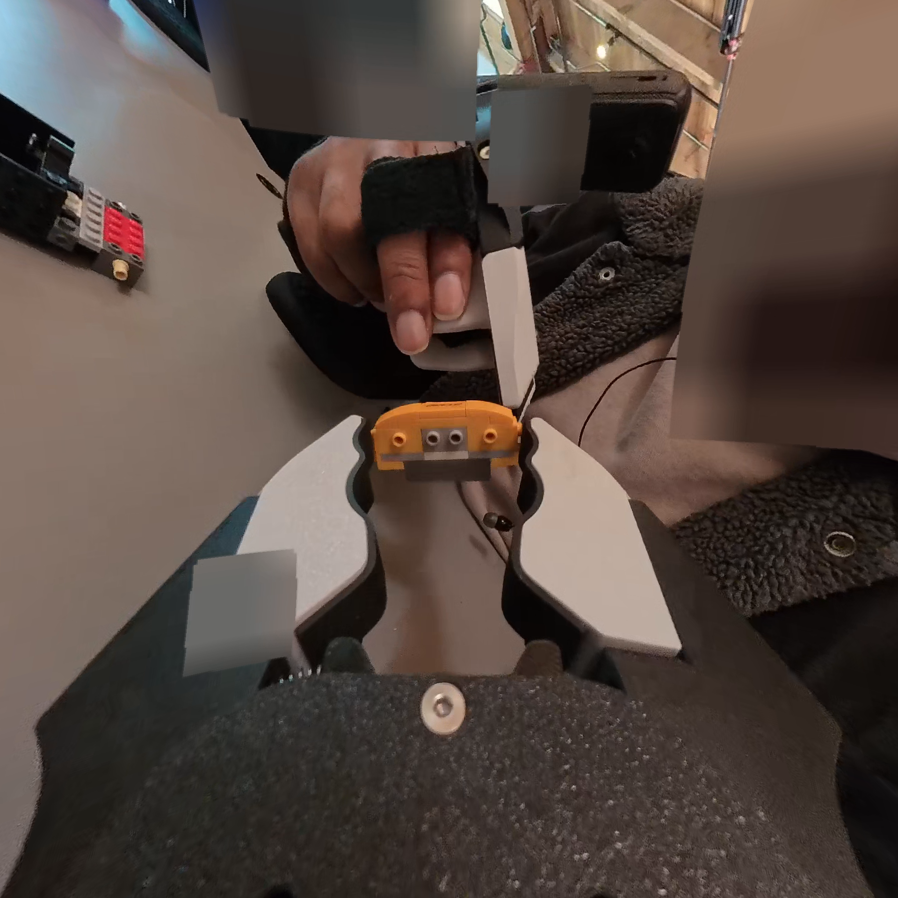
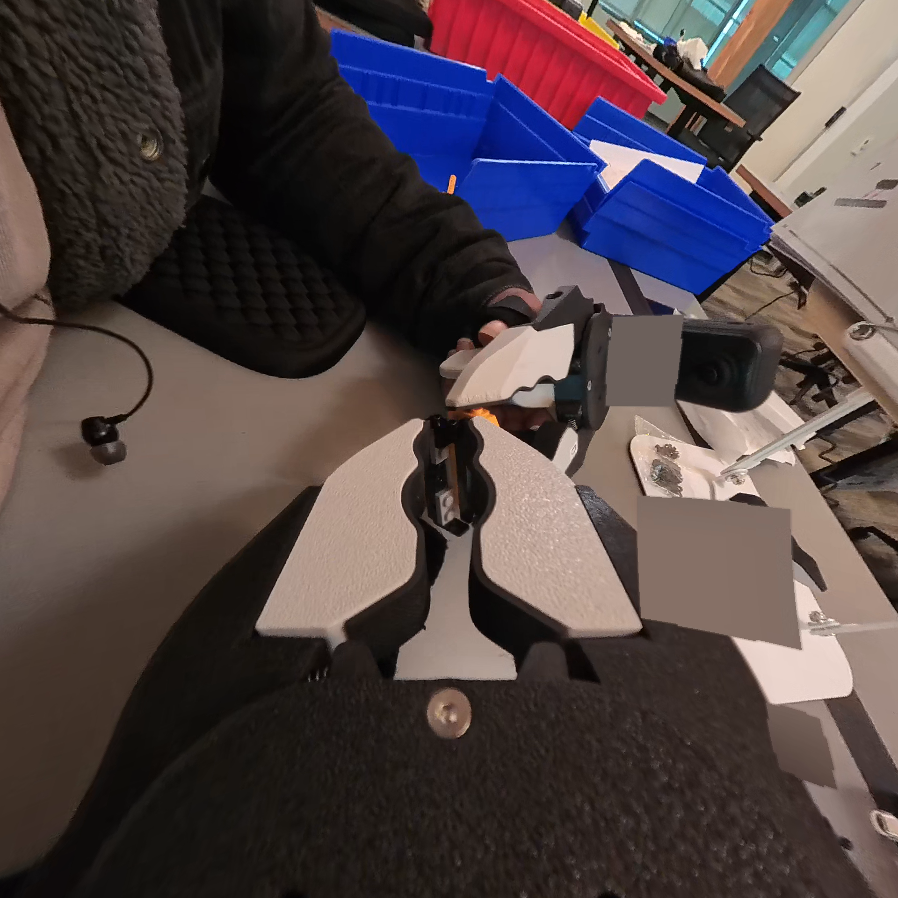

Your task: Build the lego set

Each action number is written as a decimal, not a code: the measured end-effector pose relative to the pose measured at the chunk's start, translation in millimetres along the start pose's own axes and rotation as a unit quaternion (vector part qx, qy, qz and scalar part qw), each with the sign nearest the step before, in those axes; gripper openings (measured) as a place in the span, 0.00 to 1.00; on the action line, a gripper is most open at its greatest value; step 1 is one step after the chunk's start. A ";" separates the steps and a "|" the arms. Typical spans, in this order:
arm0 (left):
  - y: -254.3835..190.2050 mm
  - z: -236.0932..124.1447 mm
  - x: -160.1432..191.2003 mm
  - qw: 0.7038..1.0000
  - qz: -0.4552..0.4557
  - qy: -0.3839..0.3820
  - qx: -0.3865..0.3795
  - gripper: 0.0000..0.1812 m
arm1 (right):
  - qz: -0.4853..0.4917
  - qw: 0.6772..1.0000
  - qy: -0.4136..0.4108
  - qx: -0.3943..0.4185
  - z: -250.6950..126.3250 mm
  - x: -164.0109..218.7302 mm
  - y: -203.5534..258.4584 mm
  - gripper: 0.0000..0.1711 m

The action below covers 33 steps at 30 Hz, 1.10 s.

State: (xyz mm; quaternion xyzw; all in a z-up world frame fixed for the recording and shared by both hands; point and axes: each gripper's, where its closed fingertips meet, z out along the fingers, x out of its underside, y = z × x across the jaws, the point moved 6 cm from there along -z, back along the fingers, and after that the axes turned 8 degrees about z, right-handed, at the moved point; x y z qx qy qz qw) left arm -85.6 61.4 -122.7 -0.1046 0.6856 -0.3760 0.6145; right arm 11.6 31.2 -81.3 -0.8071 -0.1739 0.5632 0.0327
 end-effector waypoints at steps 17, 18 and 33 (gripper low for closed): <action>-1.0 -16.5 -24.8 0.991 0.037 -0.115 -0.055 0.31 | 0.182 0.981 -0.064 0.017 -4.2 9.0 -12.5 0.00; -1.3 -16.1 -24.5 0.991 0.041 -0.114 -0.058 0.31 | 0.181 0.981 -0.069 0.021 -3.8 9.3 -11.5 0.00; 4.6 -23.8 -12.5 0.983 0.130 -0.075 -0.110 0.31 | 0.226 0.962 -0.090 0.126 -45.4 24.0 -49.5 0.07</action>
